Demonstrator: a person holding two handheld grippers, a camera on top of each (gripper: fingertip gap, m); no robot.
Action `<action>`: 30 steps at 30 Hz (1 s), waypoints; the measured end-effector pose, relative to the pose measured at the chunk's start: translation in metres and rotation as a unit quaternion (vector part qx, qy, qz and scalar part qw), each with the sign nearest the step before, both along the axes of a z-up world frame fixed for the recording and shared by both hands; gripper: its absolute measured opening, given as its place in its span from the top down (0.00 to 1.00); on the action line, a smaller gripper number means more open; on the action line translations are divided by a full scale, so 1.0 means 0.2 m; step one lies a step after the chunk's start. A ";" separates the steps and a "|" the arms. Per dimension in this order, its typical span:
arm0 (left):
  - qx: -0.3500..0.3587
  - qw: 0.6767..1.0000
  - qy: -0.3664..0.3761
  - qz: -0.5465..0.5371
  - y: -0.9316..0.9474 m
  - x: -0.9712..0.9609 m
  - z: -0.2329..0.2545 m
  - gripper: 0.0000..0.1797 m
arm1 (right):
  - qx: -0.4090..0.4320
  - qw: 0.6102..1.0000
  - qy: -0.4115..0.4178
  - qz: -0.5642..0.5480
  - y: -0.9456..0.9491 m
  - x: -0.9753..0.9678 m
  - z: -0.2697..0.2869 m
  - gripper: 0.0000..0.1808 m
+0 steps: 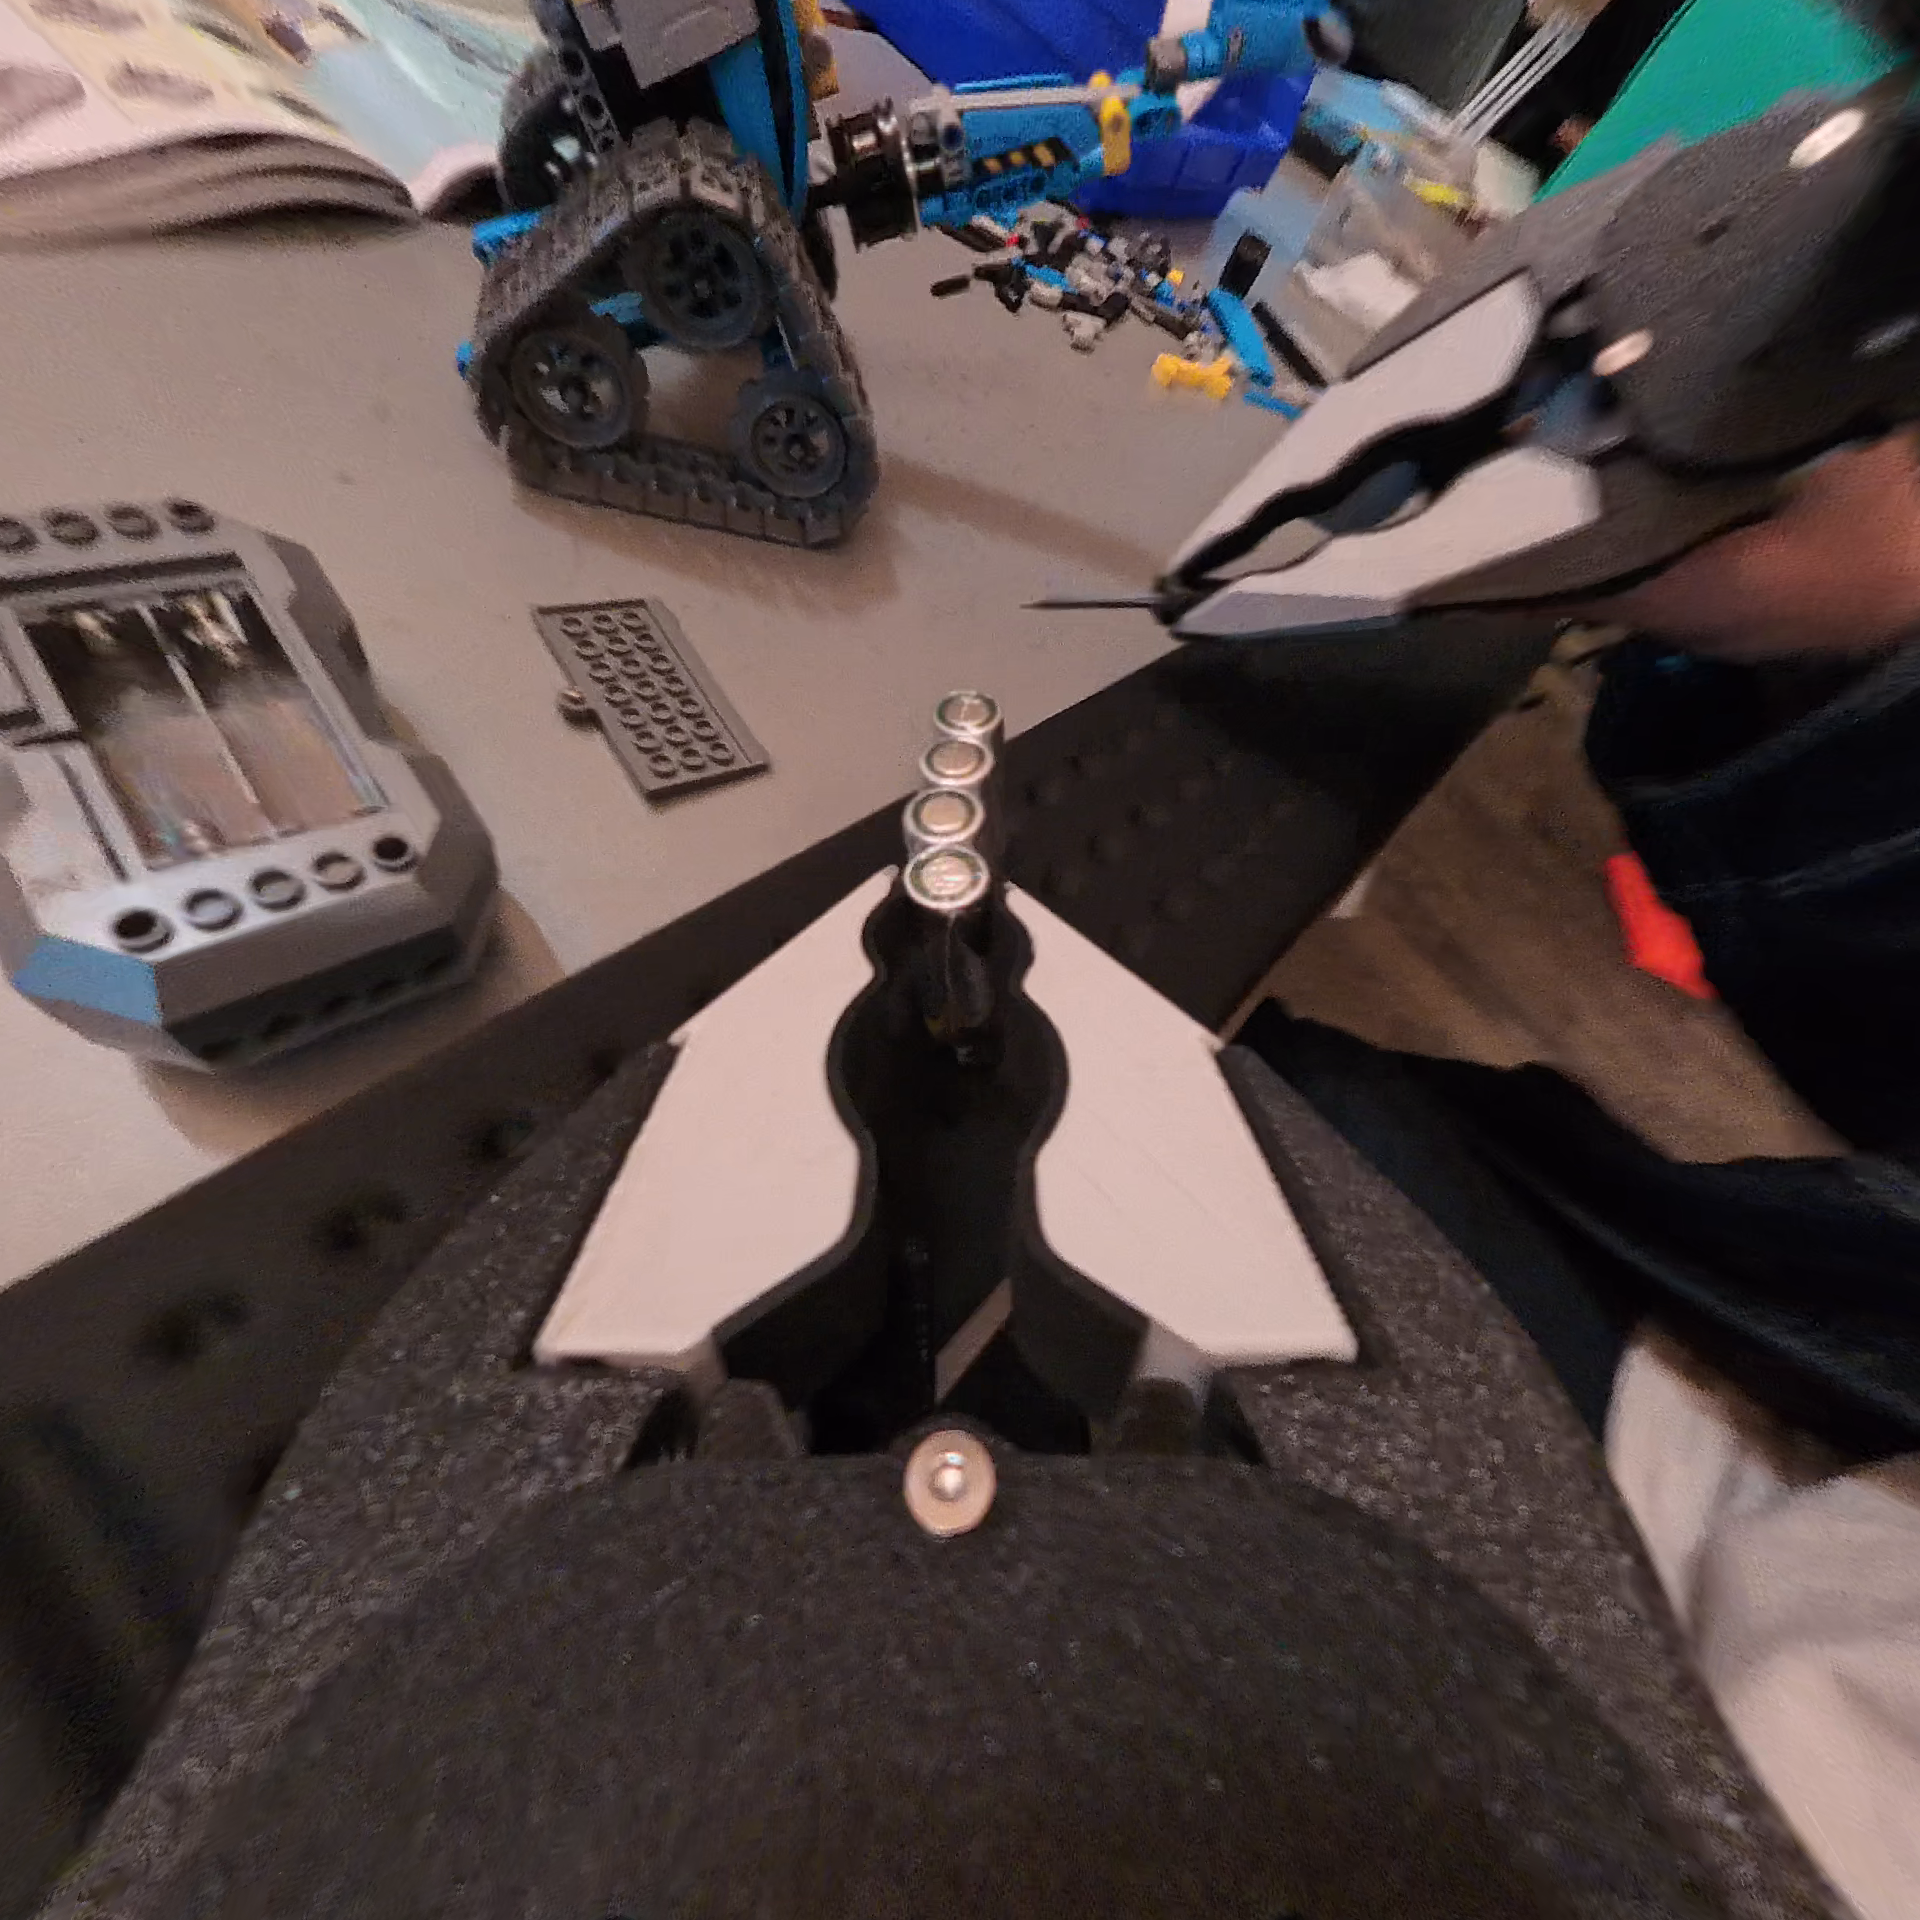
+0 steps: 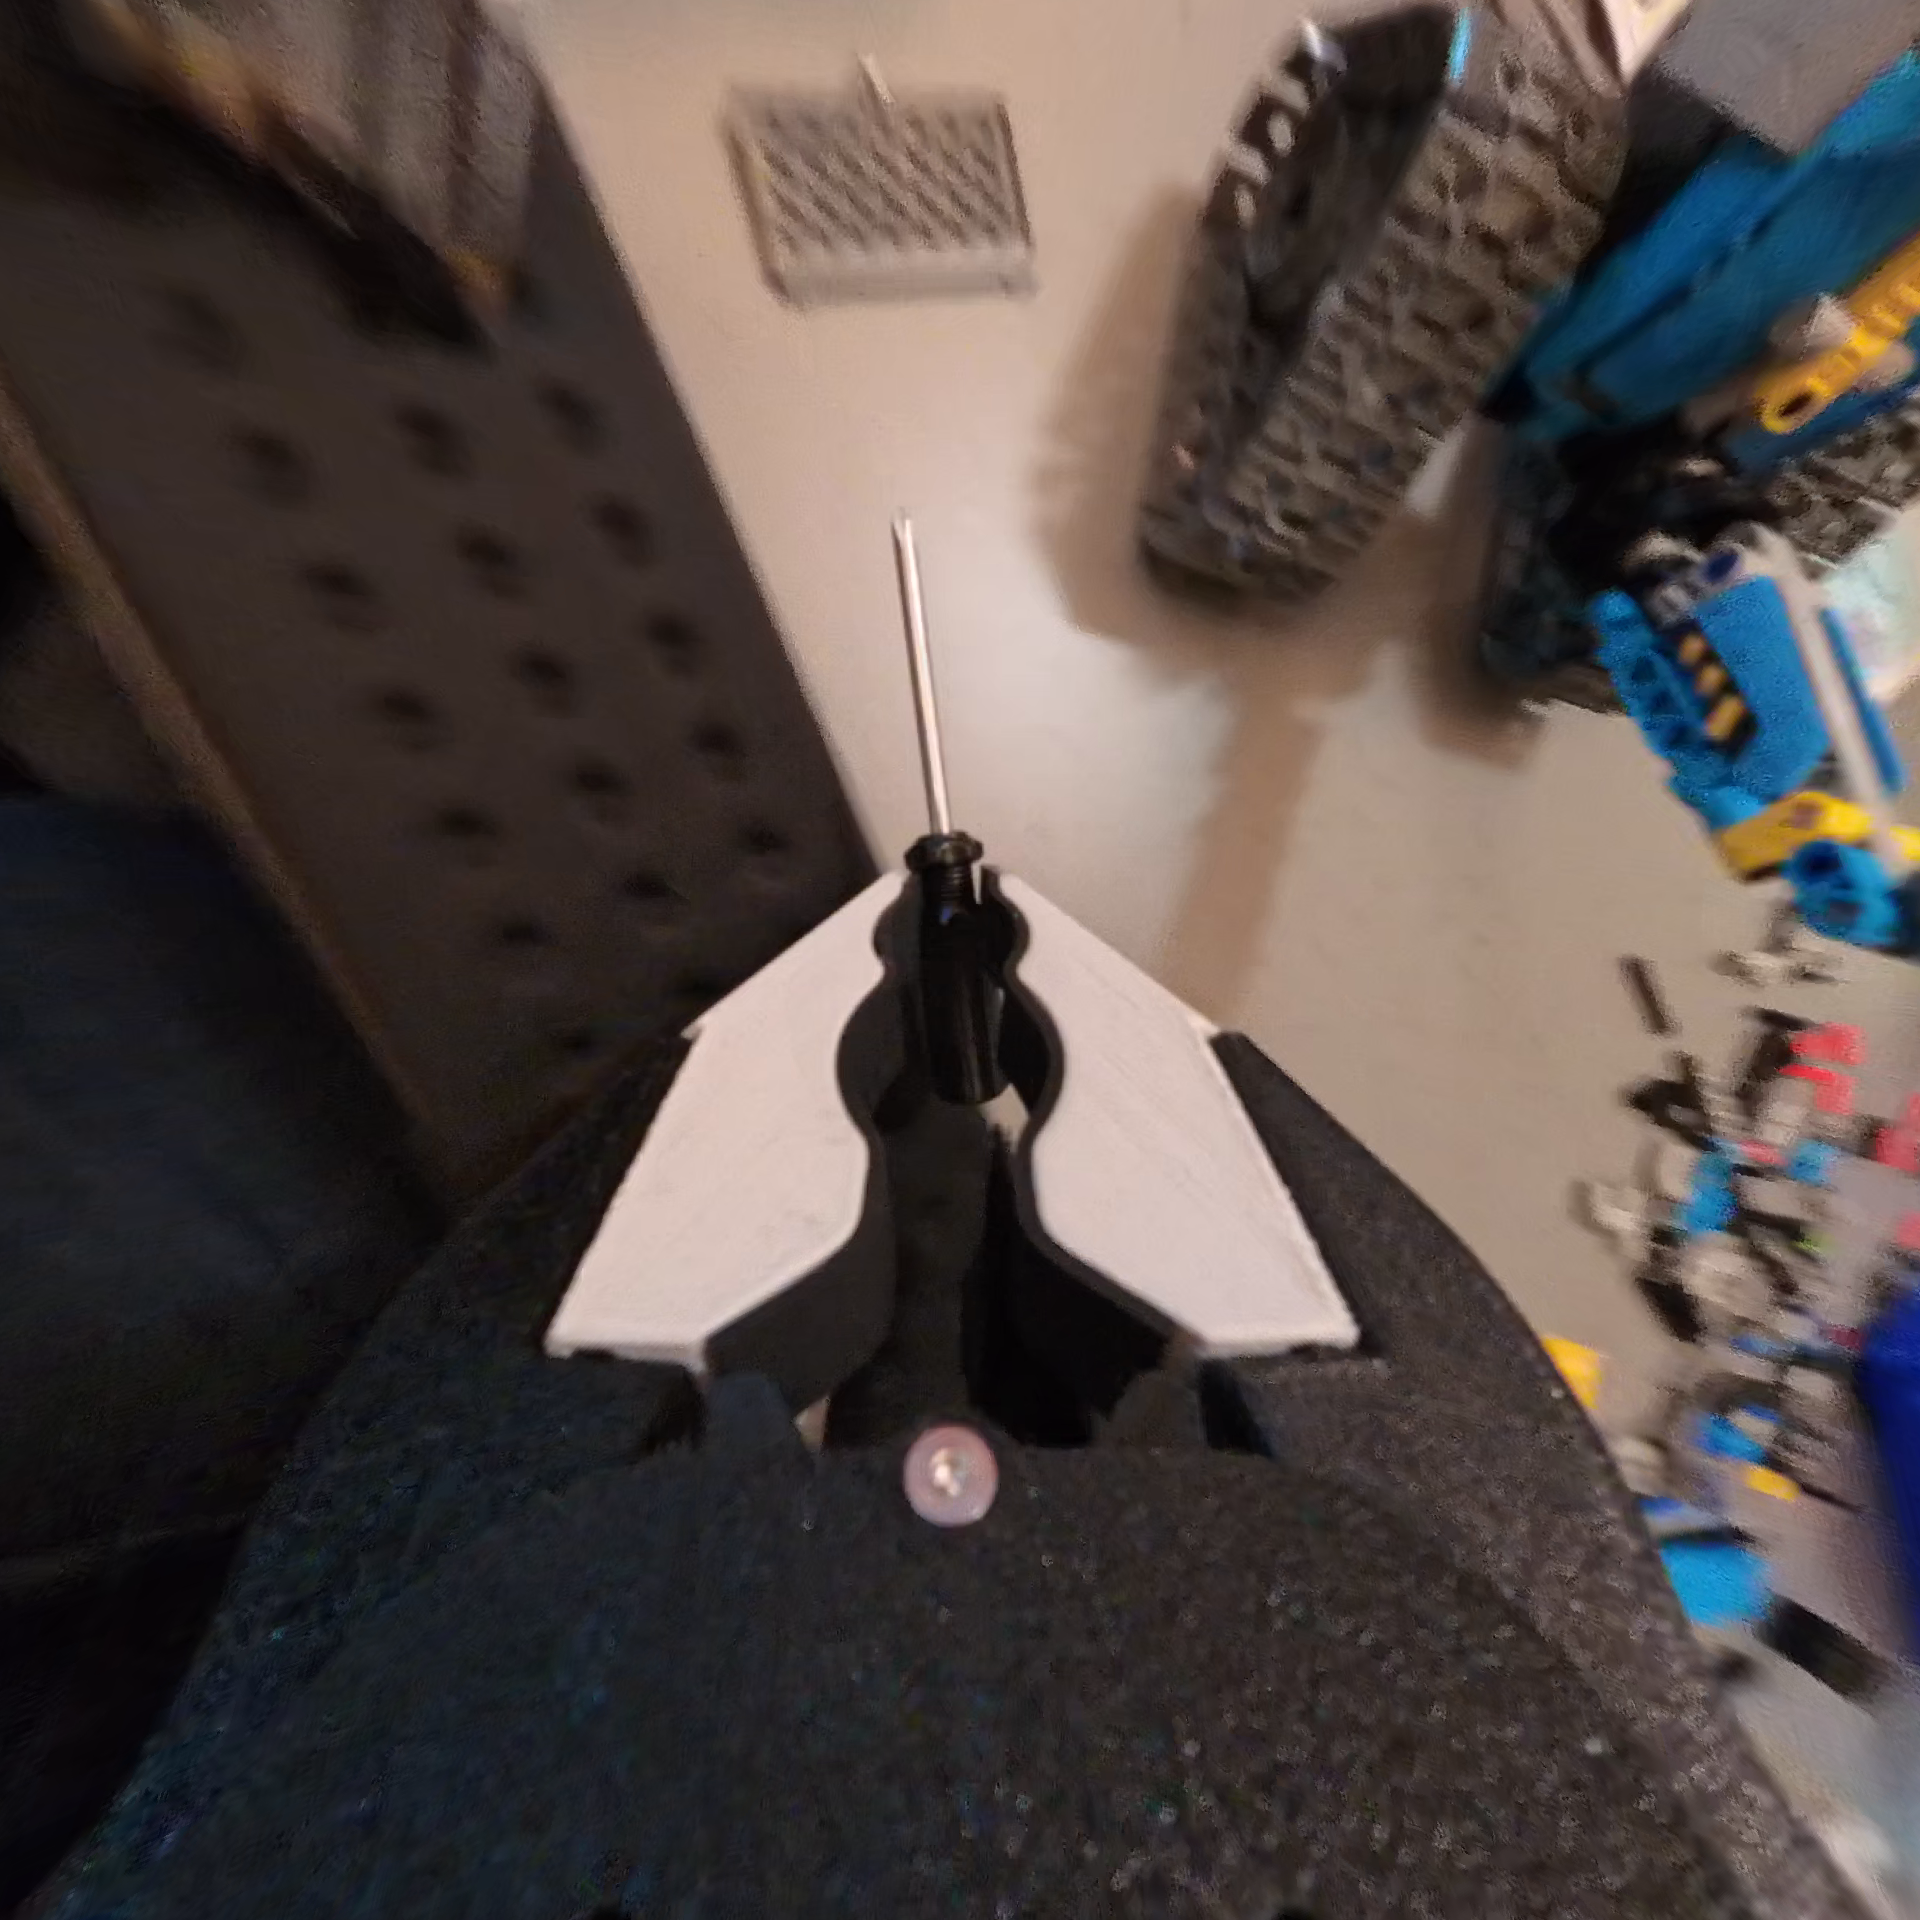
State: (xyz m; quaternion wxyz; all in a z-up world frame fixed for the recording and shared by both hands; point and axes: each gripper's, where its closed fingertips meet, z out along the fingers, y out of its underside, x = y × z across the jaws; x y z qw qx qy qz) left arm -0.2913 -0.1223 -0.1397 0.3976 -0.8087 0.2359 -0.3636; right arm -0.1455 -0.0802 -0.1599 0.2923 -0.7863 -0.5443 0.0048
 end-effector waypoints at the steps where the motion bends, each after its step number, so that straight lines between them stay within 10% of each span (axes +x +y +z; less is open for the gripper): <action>1: -0.024 0.999 -0.029 -0.005 0.00 0.00 0.01 0.94 | 0.018 0.999 -0.026 0.003 0.07 0.05 -0.04 0.95; 11: -0.029 0.985 -0.168 -0.041 0.08 -0.01 0.26 0.94 | 0.025 0.987 0.154 -0.026 0.26 -0.04 0.05 0.76; 17: 0.098 0.979 -0.116 -0.134 0.11 0.04 0.38 0.94 | -0.075 0.863 0.471 0.167 -0.10 -0.60 0.53 0.69; 22: 0.124 0.980 -0.098 -0.118 0.19 0.06 0.37 0.94 | -0.091 0.873 0.449 0.164 0.01 -0.69 0.48 0.92; 30: 0.261 0.959 0.082 0.071 0.34 0.06 0.31 0.94 | 0.096 0.915 0.387 0.067 0.14 -0.67 0.44 0.93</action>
